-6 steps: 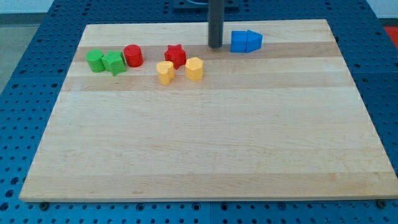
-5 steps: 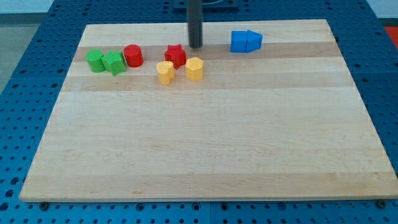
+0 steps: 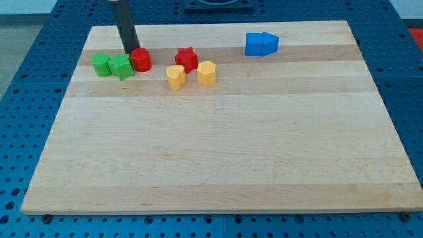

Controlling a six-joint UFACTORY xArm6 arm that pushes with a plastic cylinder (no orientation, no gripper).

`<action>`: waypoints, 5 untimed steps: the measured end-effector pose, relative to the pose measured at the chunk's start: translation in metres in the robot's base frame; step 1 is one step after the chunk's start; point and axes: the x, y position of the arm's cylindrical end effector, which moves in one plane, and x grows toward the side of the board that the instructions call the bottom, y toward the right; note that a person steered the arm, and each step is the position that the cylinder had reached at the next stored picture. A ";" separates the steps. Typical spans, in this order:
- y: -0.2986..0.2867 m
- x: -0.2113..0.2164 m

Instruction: Move the red circle towards the red star

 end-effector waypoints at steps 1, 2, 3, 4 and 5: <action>-0.015 0.003; -0.021 0.010; -0.015 0.019; 0.009 0.020; 0.047 0.021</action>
